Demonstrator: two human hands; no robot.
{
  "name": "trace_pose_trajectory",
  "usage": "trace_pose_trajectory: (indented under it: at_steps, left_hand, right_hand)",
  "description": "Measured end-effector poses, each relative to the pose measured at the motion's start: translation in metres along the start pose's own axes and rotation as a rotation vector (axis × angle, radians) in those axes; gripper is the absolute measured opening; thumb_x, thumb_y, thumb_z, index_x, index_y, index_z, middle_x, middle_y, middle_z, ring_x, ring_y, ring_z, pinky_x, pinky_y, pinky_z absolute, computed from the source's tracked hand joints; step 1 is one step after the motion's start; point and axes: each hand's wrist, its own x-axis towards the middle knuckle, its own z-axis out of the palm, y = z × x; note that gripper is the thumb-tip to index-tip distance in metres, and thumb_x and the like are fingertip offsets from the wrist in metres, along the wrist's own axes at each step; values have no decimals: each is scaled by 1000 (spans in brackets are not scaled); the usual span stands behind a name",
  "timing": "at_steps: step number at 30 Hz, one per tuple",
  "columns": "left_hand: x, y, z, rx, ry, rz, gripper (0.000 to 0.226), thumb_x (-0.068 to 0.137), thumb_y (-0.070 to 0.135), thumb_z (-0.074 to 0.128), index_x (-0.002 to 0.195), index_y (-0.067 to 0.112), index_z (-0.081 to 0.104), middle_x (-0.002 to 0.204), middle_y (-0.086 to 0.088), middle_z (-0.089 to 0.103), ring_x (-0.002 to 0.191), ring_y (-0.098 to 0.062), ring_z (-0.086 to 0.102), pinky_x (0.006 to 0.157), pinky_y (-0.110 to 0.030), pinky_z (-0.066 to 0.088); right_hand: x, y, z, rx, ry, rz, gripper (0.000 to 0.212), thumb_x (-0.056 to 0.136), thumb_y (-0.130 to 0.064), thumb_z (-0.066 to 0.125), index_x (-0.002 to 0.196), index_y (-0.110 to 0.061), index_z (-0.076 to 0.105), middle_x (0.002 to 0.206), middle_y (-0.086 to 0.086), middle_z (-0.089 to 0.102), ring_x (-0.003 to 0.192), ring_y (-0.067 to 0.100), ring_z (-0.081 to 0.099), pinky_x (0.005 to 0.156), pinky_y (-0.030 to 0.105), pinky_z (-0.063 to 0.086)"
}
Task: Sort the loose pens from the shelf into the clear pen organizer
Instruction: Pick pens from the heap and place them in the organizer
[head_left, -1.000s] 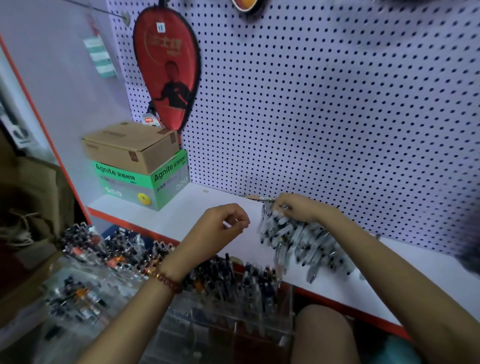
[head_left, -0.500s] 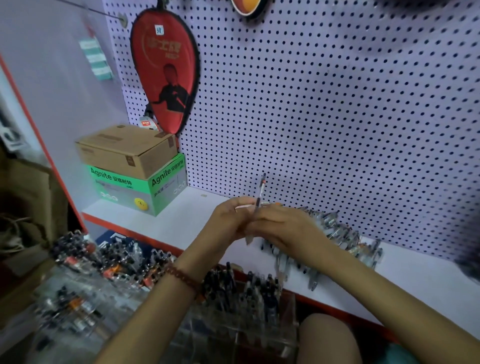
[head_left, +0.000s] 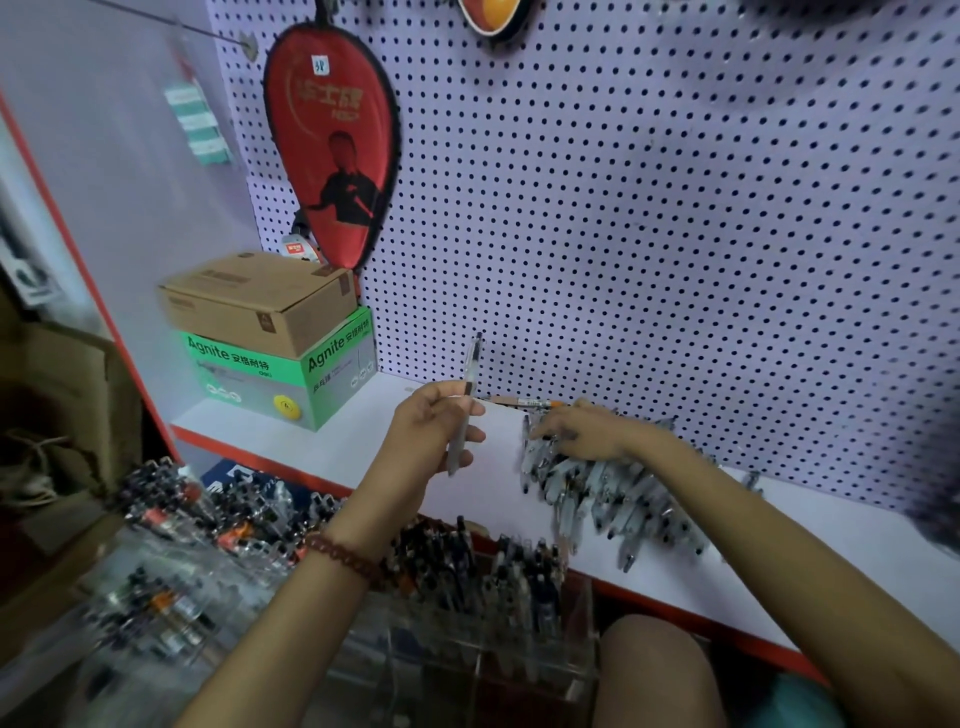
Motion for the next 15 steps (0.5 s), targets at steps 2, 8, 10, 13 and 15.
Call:
trace_pose_trajectory:
  at_steps: [2,8,10,13,15]
  left_hand:
    - [-1,1,-2,10,16,4,24,101,12,44,121,2,51,91,1,62,59,1,60,52,-18,50]
    - [-7,5,-5,21,36,-2,22,100,11,44,119,5,53,90,1,63,58,0,58,50,-19,47]
    - [-9,6,-6,17,46,-4,21,100,11,44,118,6,54,89,1,62,58,-1,56,48,-20,42]
    - [-12,7,-9,6,48,-3,18,100,10,44,113,10,56,88,1,62,58,-2,52,47,-18,38]
    - [-15,8,-11,4,48,-3,16,100,11,44,107,15,57,87,3,62,58,-3,50,48,-15,38]
  right_hand:
    - [2,1,-4,111,22,19,39,95,-4,45,127,-22,58,139,-2,47,128,20,42,102,33,38]
    - [4,3,-7,109,-15,29,24,91,3,44,113,-1,54,118,8,50,102,26,52,86,37,45]
    - [4,-1,-9,51,-48,26,21,93,1,46,110,-6,56,109,3,44,91,22,48,74,30,42]
    - [6,-4,-9,14,18,2,24,94,-1,46,106,-6,66,104,2,49,87,26,53,73,35,43]
    - [7,-1,-4,27,109,0,24,95,-4,48,100,-9,71,105,5,54,87,27,55,75,38,46]
